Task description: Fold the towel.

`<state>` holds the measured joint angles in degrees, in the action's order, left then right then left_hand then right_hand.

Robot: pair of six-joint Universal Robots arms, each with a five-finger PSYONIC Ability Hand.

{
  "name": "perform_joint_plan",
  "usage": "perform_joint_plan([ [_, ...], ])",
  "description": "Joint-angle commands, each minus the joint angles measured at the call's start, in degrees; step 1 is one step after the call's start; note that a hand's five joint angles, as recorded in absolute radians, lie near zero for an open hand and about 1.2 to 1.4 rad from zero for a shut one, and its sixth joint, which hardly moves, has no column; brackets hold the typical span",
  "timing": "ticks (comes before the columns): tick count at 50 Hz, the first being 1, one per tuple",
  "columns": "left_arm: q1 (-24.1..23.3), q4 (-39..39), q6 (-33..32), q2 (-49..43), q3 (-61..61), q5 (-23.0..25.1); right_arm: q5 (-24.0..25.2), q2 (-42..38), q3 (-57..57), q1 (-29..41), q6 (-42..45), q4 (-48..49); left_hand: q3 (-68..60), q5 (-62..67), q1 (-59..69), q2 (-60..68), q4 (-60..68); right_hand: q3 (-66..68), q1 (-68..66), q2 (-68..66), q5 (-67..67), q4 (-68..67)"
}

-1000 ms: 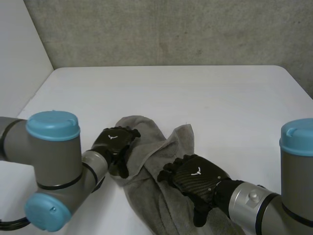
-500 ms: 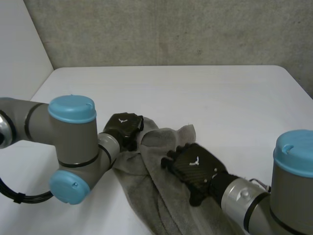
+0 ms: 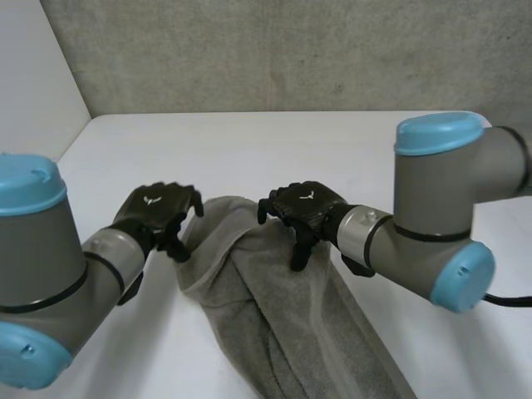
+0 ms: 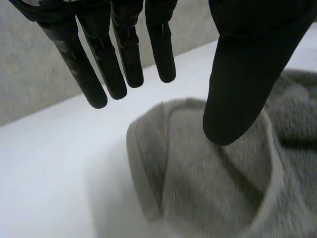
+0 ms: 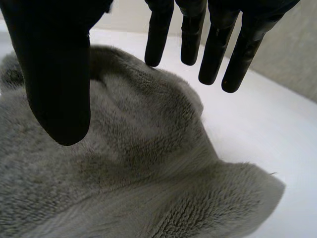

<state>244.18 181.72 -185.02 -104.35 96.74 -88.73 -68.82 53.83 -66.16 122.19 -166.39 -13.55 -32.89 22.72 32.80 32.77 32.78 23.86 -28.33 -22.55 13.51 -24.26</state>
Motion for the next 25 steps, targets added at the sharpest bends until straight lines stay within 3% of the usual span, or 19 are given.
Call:
perform_joint_plan([
  [1,3.23,0.83,0.01,0.03,7.49,0.14,1.50,-6.46,7.09,-0.73,-2.36,-1.22,-2.90,3.07,2.99,3.03,3.01,9.26,-4.80,-10.58,9.62,-8.87],
  [6,3.05,3.19,0.01,-1.03,9.43,0.49,4.05,-8.66,9.73,-0.99,-6.49,-1.22,11.03,-10.86,-10.94,-10.91,-10.92,10.78,-6.32,-12.09,11.13,-10.38],
  [12,2.44,5.22,0.01,-3.14,10.14,1.55,5.28,-9.80,10.61,-1.43,-8.60,-1.13,11.07,-10.90,-10.98,-10.95,-10.96,9.77,-5.31,-11.08,10.12,-9.37],
  [16,2.35,5.31,-0.08,-3.84,10.05,1.55,5.19,-9.71,10.70,-1.78,-8.77,-1.22,11.07,-10.90,-10.98,-10.95,-10.96,-1.13,5.59,-0.19,-0.77,1.53],
  [25,2.35,7.94,-0.08,-4.63,9.53,1.55,5.19,-9.80,11.14,-2.66,-9.74,-1.22,10.23,-10.06,-10.14,-10.11,-10.12,2.87,1.59,-4.19,3.23,-2.47],
])
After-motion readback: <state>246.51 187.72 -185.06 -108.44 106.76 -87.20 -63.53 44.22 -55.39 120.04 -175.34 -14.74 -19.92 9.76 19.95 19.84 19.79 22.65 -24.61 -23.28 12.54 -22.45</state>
